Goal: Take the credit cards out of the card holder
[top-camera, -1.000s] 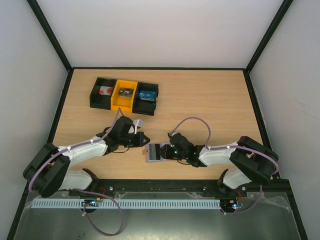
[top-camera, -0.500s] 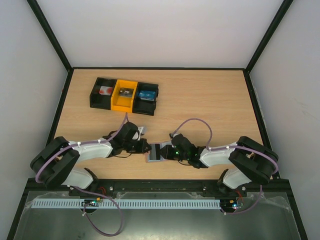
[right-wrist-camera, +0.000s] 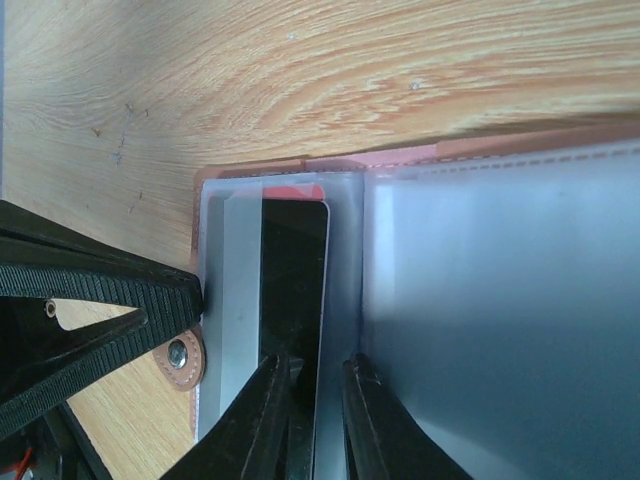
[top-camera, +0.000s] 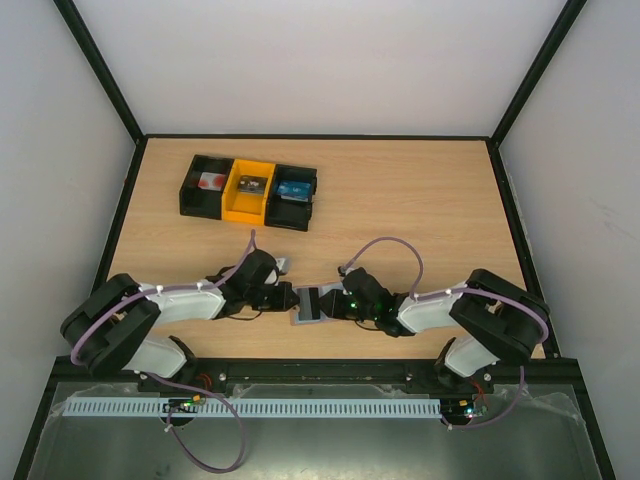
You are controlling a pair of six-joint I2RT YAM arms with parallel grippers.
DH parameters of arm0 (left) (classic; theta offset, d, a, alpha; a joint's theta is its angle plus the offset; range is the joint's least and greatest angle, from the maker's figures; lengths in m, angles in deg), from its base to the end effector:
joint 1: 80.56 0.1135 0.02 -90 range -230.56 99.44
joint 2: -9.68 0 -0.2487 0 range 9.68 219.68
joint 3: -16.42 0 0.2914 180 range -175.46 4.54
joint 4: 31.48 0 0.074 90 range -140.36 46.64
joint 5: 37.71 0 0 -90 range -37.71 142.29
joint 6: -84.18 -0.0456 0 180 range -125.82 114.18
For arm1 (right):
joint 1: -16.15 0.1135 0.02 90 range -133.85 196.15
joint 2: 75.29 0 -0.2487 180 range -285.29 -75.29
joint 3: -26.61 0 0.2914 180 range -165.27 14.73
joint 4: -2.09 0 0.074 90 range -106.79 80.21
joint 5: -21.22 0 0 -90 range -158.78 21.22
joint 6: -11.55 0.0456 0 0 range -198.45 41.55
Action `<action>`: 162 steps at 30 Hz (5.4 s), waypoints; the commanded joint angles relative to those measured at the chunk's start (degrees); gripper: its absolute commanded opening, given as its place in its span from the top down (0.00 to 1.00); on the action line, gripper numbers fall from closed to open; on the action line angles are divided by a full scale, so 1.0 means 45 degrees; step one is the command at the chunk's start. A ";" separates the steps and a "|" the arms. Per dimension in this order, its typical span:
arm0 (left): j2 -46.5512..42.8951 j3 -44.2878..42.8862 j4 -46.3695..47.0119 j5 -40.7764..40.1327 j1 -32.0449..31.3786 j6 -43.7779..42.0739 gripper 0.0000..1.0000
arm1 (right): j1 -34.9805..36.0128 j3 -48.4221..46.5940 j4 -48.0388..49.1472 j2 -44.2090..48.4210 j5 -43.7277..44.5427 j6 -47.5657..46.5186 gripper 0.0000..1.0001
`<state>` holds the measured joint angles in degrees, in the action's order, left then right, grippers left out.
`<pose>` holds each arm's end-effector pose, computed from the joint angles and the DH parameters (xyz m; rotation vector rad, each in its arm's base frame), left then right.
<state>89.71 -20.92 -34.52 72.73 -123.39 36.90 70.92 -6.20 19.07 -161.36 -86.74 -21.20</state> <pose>0.1891 -0.1970 0.0773 0.1934 2.6035 -1.0638 0.1454 0.2302 0.0586 -0.1491 2.5583 1.2983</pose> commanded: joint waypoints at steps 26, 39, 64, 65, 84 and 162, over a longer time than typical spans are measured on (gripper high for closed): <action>0.0419 0.0641 0.0457 -0.0514 -0.0233 0.0146 0.97 | -0.0276 0.0695 0.0617 0.0209 0.0039 0.0031 0.98; 0.0347 0.0745 0.0410 -0.0655 -0.0244 0.0128 0.97 | -0.0487 0.1014 0.0343 0.0765 0.0162 -0.0039 0.98; -0.0682 0.0535 0.0245 -0.0749 -0.0248 0.0581 0.75 | -0.0604 0.1914 -0.0048 0.2580 0.0475 -0.0529 0.98; -0.0803 0.0490 0.0233 -0.0722 -0.0248 0.0643 0.72 | -0.0592 0.1916 -0.0122 0.2696 0.0472 -0.0657 0.98; -0.4192 -0.0719 -0.0637 -0.0266 -0.0198 0.3825 0.20 | -0.0418 0.2072 -0.1377 0.7604 0.1567 -0.6607 0.98; -0.4689 -0.0204 0.1185 0.0003 0.0159 0.5134 0.97 | 0.6078 0.0572 -0.3566 0.8784 1.0299 -0.7938 0.35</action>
<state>71.33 -16.74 -19.25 77.67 -123.41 74.56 97.91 -2.33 11.72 -125.40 -41.08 -71.05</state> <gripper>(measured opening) 0.029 0.599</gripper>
